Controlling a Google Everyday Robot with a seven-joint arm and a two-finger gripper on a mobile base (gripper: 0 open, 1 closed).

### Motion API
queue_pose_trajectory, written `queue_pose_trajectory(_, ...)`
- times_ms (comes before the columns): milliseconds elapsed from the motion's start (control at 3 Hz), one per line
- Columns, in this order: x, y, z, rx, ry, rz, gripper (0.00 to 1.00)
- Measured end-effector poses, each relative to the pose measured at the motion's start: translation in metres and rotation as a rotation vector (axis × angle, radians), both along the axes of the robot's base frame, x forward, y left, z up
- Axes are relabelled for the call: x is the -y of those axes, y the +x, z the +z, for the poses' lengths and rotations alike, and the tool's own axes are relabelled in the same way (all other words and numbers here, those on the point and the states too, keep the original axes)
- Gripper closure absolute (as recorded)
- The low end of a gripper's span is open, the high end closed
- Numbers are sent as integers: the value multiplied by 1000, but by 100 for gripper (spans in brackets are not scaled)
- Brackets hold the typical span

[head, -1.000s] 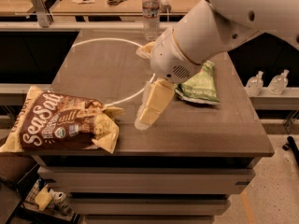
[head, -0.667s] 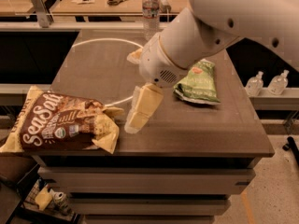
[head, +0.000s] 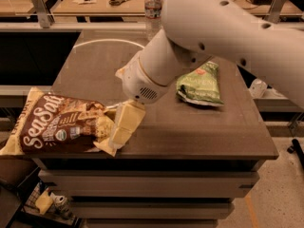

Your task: Pick brown chip bag

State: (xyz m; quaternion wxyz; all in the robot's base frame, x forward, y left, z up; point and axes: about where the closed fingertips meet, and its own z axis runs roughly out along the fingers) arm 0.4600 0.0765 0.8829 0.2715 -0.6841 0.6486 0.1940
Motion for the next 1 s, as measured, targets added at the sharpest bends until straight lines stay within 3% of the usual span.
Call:
queue_pose_trajectory(667, -51, -16, -22, -25, -71, 19, 0)
queue_pose_trajectory(1000, -89, -23, -39, -65, -98, 74, 0)
